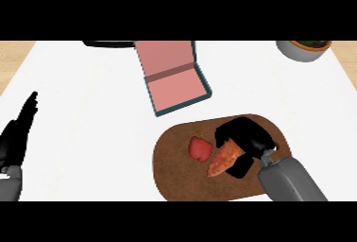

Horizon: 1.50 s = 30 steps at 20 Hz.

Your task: Pick the sweet potato from the cutting board and place it in the cardboard box

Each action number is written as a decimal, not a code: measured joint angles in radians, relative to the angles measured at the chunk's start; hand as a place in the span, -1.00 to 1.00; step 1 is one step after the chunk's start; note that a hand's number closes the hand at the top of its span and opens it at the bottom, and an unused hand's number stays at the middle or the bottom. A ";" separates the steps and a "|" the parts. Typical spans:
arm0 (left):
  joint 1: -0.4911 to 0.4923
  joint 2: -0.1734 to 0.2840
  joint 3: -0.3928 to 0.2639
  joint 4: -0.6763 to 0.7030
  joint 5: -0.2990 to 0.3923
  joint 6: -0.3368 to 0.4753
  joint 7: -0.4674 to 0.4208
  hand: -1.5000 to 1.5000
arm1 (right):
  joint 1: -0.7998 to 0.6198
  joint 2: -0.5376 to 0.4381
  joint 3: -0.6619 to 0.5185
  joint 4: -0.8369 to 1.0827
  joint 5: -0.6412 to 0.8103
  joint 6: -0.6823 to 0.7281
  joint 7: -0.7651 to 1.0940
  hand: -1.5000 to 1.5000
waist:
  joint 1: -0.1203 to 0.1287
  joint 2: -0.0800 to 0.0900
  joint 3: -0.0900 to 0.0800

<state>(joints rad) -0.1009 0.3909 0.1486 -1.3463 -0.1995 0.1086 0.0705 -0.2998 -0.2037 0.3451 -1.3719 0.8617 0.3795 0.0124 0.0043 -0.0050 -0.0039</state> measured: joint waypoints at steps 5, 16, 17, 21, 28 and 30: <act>0.001 -0.012 0.006 0.007 -0.015 0.009 -0.005 0.00 | -0.009 0.016 -0.025 -0.017 0.072 -0.086 0.049 1.00 | -0.005 0.000 0.001; 0.016 -0.025 0.008 -0.004 -0.019 0.014 -0.004 0.00 | 0.057 0.059 -0.140 -0.196 0.318 -0.255 0.555 1.00 | -0.018 -0.001 0.003; 0.018 -0.012 0.019 -0.005 -0.008 -0.001 -0.005 0.00 | 0.054 0.059 -0.137 -0.239 0.335 -0.251 0.582 1.00 | -0.017 -0.001 0.003; 0.020 -0.008 0.022 -0.004 -0.008 -0.012 -0.005 0.00 | 0.032 0.053 -0.097 -0.381 0.407 -0.260 0.618 1.00 | -0.013 0.000 0.003; 0.013 -0.017 0.026 -0.005 -0.017 -0.015 -0.014 0.00 | -0.149 0.120 -0.077 -0.403 0.421 -0.207 0.628 1.00 | -0.001 0.004 0.003; 0.012 -0.014 0.026 -0.012 -0.021 -0.020 -0.005 0.00 | -0.209 0.150 -0.087 -0.385 0.395 -0.192 0.636 1.00 | 0.002 0.004 0.004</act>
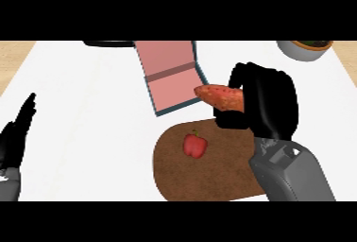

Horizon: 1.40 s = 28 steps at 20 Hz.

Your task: Pick the sweet potato from the cutting board and place it in the cardboard box

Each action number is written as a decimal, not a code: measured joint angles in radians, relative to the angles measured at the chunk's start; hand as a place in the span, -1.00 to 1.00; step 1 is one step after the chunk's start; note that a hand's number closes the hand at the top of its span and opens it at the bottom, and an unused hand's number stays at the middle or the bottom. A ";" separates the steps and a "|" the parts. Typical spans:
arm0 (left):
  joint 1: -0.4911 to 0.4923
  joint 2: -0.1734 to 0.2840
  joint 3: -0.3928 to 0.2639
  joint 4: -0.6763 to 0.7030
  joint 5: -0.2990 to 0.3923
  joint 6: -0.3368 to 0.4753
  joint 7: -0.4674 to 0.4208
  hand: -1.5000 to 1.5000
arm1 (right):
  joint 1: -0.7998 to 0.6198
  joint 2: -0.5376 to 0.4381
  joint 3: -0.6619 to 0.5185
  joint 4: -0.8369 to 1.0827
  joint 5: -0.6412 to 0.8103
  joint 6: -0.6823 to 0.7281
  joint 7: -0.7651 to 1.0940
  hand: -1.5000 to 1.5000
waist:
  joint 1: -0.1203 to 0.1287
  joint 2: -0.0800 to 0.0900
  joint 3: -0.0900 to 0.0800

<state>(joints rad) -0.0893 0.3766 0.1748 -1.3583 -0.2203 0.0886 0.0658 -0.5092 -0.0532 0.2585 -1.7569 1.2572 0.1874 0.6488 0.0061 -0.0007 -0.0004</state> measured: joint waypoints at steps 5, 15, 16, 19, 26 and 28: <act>-0.009 -0.015 -0.008 0.002 -0.008 -0.001 0.000 0.00 | -0.178 0.037 -0.030 0.146 -0.095 -0.081 0.049 1.00 | 0.011 0.003 0.000; -0.041 -0.023 -0.014 0.010 -0.020 -0.009 0.002 0.00 | -0.528 0.052 -0.165 0.650 -0.285 -0.344 0.051 1.00 | 0.034 0.011 0.000; -0.042 -0.022 -0.013 0.012 -0.020 -0.011 0.000 0.00 | -0.550 0.052 -0.181 0.704 -0.303 -0.368 0.029 1.00 | 0.035 0.011 0.000; -0.052 -0.018 -0.008 0.017 -0.017 -0.018 -0.001 0.00 | -0.639 0.053 -0.225 0.869 -0.340 -0.430 -0.020 1.00 | 0.041 0.014 0.000; -0.070 -0.039 -0.030 0.026 -0.035 -0.012 -0.010 0.00 | -0.765 0.050 -0.297 1.196 -0.368 -0.568 -0.108 1.00 | 0.064 0.026 -0.001; -0.081 -0.041 -0.032 0.026 -0.037 -0.012 -0.002 0.00 | -0.775 0.049 -0.312 1.265 -0.361 -0.617 -0.117 1.00 | 0.066 0.029 -0.001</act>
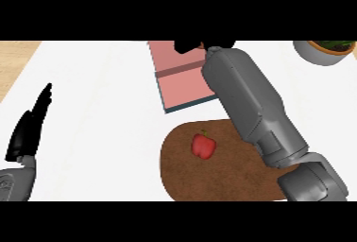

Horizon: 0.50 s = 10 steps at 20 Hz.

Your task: Pick the sweet potato from the cutting board and place it in the cardboard box

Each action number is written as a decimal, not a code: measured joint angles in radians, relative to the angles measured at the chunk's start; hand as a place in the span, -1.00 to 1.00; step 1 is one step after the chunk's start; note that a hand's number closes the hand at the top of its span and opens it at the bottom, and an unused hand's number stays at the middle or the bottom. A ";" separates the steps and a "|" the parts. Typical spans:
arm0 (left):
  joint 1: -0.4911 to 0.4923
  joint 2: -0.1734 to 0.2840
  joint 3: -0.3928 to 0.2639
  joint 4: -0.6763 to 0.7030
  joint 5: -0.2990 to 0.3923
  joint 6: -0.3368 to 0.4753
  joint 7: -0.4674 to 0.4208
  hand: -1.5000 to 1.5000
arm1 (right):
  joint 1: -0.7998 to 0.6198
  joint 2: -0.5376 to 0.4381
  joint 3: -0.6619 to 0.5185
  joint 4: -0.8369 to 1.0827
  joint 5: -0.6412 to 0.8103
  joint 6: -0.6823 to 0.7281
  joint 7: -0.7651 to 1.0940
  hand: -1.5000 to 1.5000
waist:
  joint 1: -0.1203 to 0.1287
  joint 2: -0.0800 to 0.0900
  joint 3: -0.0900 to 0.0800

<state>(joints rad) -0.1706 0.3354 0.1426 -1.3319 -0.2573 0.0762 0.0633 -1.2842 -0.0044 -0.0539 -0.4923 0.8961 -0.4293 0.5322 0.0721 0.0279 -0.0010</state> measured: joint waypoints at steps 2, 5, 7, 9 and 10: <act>-0.017 0.007 0.002 -0.002 0.001 -0.006 0.007 0.00 | -0.006 0.001 -0.025 0.055 -0.019 -0.036 -0.001 -1.00 | 0.007 0.003 0.000; -0.020 -0.007 -0.007 0.006 -0.007 0.003 -0.001 0.00 | -0.020 -0.001 -0.076 0.114 -0.060 -0.061 -0.015 -1.00 | 0.016 0.009 0.000; -0.019 -0.003 -0.005 0.001 -0.005 -0.001 0.001 0.00 | -0.028 -0.001 -0.104 0.146 -0.082 -0.073 -0.035 -1.00 | 0.022 0.011 0.001; -0.026 -0.002 -0.007 0.002 -0.004 -0.007 0.000 0.00 | -0.034 0.001 -0.121 0.174 -0.098 -0.098 -0.055 -1.00 | 0.028 0.013 0.001; -0.029 -0.002 -0.007 0.004 -0.004 -0.007 -0.001 0.00 | -0.038 0.002 -0.128 0.185 -0.106 -0.109 -0.069 -1.00 | 0.031 0.014 0.001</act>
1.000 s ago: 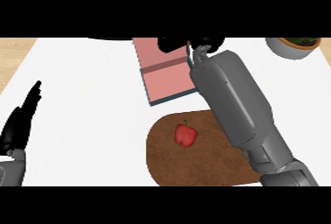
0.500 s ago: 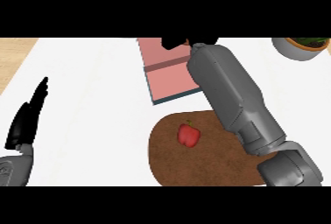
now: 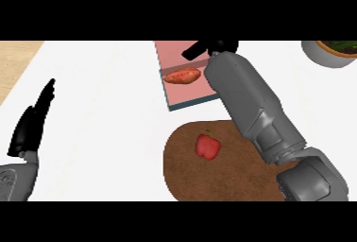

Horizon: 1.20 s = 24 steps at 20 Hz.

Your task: Pick the sweet potato from the cutting board and place it in the cardboard box

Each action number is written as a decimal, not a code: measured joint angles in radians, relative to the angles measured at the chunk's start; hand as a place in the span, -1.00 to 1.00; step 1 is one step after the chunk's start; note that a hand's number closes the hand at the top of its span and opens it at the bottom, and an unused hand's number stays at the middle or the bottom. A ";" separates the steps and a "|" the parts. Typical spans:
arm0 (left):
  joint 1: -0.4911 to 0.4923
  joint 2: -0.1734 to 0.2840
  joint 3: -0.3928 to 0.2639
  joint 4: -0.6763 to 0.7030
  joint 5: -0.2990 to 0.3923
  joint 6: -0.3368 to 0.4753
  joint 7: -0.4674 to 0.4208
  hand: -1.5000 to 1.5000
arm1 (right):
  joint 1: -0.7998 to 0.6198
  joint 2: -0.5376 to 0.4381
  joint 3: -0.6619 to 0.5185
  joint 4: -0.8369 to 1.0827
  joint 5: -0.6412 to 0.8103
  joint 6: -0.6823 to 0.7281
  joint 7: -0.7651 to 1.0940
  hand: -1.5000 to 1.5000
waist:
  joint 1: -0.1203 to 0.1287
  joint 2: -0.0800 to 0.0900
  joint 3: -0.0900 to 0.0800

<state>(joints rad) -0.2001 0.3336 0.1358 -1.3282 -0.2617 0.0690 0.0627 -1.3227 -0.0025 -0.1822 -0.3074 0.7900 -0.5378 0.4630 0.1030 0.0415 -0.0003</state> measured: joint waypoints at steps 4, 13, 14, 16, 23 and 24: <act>-0.004 -0.008 -0.006 0.004 -0.009 0.007 0.003 0.00 | -0.005 0.001 -0.022 0.014 -0.024 -0.064 -0.083 -1.00 | 0.000 0.000 0.000; 0.031 -0.006 0.010 -0.003 0.002 0.004 -0.009 0.00 | 0.026 -0.007 -0.125 -0.056 -0.136 -0.250 -0.306 -1.00 | -0.023 -0.012 0.001; 0.030 -0.003 0.014 0.002 0.000 0.006 -0.010 0.00 | 0.027 -0.006 -0.137 -0.061 -0.152 -0.260 -0.332 -1.00 | -0.028 -0.013 0.001; 0.043 -0.002 0.017 -0.004 -0.001 0.007 -0.005 0.00 | 0.035 -0.016 -0.164 -0.078 -0.190 -0.248 -0.385 -1.00 | -0.039 -0.018 0.001; 0.091 0.013 0.060 0.016 0.015 0.005 -0.046 0.00 | 0.133 -0.064 -0.206 -0.172 -0.285 -0.177 -0.478 -1.00 | -0.085 -0.037 0.001; 0.100 0.017 0.067 0.011 0.018 0.002 -0.047 0.00 | 0.153 -0.072 -0.203 -0.197 -0.290 -0.166 -0.472 -1.00 | -0.091 -0.039 0.000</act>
<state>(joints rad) -0.0997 0.3507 0.2024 -1.3176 -0.2440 0.0713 0.0161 -1.1695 -0.0749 -0.3849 -0.5047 0.5000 -0.7040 -0.0086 0.0122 0.0022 0.0002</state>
